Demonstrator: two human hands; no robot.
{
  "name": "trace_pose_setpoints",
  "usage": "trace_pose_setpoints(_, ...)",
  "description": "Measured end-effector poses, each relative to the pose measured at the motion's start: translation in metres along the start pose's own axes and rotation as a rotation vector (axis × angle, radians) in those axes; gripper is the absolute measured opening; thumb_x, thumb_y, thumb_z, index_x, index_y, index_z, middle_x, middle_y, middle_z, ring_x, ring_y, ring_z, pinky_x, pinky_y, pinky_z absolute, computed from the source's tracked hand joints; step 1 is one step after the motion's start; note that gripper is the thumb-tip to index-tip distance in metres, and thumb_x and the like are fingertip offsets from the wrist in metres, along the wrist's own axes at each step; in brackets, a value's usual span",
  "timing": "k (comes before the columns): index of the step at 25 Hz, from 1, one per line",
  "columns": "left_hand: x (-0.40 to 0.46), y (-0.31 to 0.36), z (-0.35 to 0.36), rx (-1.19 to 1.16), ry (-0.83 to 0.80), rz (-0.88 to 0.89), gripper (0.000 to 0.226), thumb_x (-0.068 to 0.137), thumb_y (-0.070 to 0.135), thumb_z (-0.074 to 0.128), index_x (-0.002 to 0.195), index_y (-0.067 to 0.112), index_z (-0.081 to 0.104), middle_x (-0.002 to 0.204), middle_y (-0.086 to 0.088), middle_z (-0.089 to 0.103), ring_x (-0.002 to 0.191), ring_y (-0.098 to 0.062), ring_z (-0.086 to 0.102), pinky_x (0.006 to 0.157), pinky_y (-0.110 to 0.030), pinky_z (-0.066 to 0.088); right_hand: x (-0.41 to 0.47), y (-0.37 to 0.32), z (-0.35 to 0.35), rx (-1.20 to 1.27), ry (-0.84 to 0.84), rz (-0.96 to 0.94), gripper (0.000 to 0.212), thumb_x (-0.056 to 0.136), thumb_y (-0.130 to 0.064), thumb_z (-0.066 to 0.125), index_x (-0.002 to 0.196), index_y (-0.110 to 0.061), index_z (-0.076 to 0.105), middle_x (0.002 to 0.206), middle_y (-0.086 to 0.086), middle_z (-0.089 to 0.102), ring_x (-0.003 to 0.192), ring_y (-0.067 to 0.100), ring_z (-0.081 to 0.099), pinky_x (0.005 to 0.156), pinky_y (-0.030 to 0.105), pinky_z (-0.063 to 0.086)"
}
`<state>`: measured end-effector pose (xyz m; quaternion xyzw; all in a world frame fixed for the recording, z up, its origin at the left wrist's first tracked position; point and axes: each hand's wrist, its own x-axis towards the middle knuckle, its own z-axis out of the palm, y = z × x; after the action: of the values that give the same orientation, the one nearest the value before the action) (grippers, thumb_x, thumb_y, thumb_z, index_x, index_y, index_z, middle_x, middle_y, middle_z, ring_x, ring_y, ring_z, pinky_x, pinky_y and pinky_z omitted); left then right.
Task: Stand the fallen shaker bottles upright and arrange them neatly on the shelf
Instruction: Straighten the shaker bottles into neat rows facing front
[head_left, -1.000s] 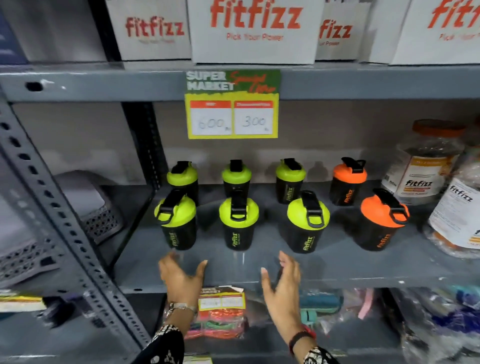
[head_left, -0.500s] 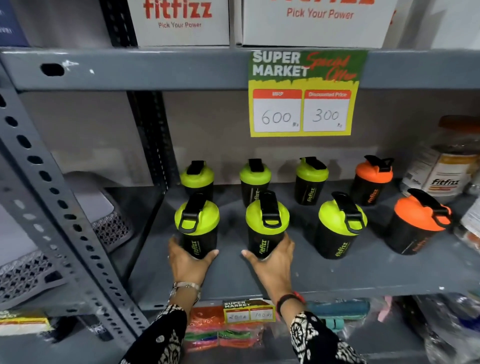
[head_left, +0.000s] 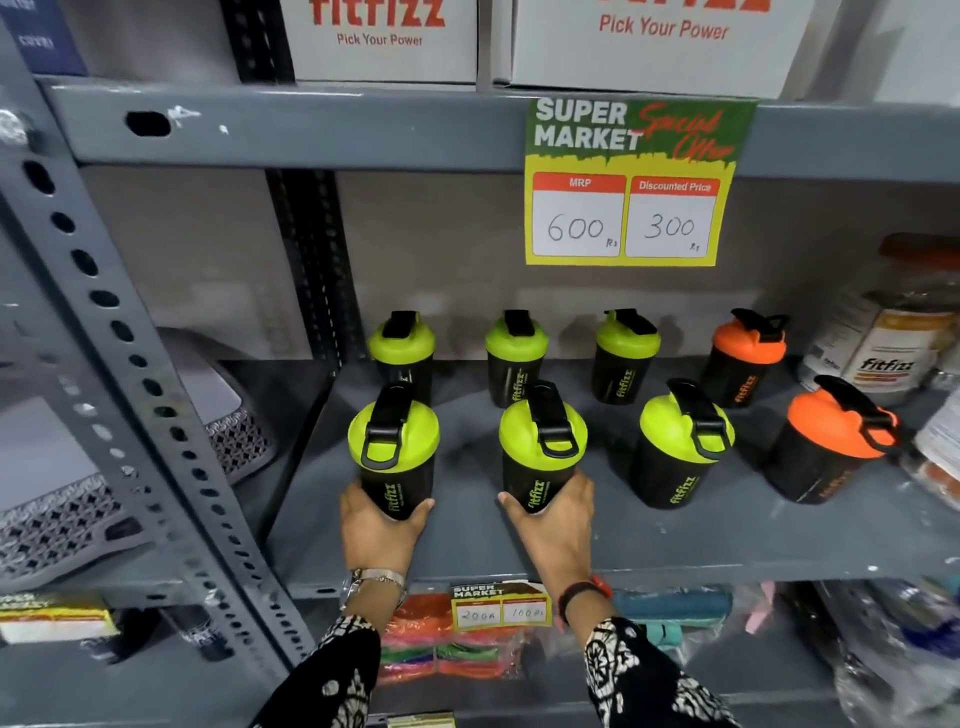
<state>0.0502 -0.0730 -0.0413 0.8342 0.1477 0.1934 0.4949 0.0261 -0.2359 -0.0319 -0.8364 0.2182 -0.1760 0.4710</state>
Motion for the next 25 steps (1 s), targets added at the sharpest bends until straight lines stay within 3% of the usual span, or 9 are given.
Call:
trace_pose_setpoints(7,-0.008,-0.006,-0.007,0.019,-0.025,0.033,0.072,0.051,0.012,0.087,0.106,-0.013,0.047,0.106,-0.035,0.053,0.103,-0.048,0.05,0.089,-0.056,0.043,-0.014,-0.001,-0.009,-0.005,-0.028,-0.016,0.074,0.061,-0.032,0.083,0.117,-0.002,0.043,0.117,0.014,0.046,0.116,0.032,0.046,0.098,0.046,0.044)
trace_pose_setpoints(25,-0.001,-0.007,-0.005,0.006,0.002,0.001,0.067,0.053,0.005,0.085,0.106,-0.014,0.048,0.107,-0.035,0.054,0.104,-0.046,0.05,0.087,-0.05,0.043,-0.007,0.0,-0.001,-0.089,0.026,0.003,0.072,0.065,-0.034,0.08,0.116,0.0,0.044,0.118,0.017,0.05,0.117,0.035,0.047,0.097,0.047,0.044)
